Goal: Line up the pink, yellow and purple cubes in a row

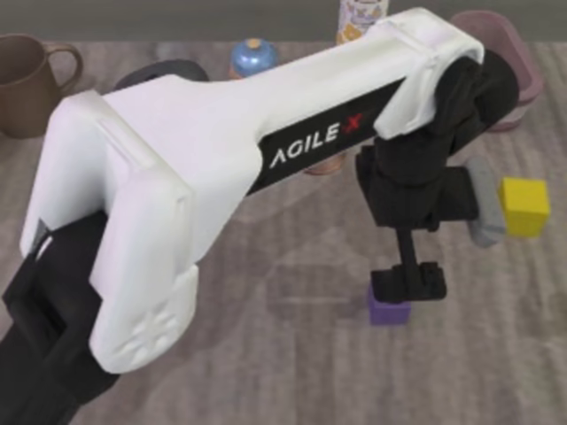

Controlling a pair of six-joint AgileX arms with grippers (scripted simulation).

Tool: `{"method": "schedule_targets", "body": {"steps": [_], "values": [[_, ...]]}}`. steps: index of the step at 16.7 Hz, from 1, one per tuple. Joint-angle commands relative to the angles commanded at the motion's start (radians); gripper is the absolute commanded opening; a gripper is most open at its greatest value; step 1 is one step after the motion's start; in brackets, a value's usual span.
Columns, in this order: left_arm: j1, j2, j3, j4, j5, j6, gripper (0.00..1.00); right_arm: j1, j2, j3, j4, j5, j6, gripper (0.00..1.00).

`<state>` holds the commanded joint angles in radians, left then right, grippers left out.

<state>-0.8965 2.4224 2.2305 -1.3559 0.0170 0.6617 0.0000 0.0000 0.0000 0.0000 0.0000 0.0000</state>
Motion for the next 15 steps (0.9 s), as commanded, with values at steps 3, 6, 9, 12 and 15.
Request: {"method": "schedule_targets", "body": {"steps": [3, 6, 9, 12, 15], "values": [[-0.006, 0.003, -0.002, 0.003, 0.000, 0.000, 1.00, 0.000, 0.000, 0.000, 0.000, 0.000, 0.000, 1.00], [0.008, -0.026, -0.028, 0.019, -0.001, -0.007, 1.00, 0.004, 0.026, 0.026, -0.016, -0.002, 0.005, 1.00], [0.064, -0.148, -0.140, 0.086, -0.006, -0.042, 1.00, 0.014, 0.130, 0.128, -0.080, -0.005, 0.021, 1.00], [0.161, -0.365, -0.335, 0.202, -0.013, -0.104, 1.00, 0.025, 0.314, 0.296, -0.186, -0.006, 0.046, 1.00], [0.286, -0.667, -0.602, 0.356, -0.020, -0.187, 1.00, 0.037, 0.574, 0.508, -0.328, -0.003, 0.076, 1.00]]}}
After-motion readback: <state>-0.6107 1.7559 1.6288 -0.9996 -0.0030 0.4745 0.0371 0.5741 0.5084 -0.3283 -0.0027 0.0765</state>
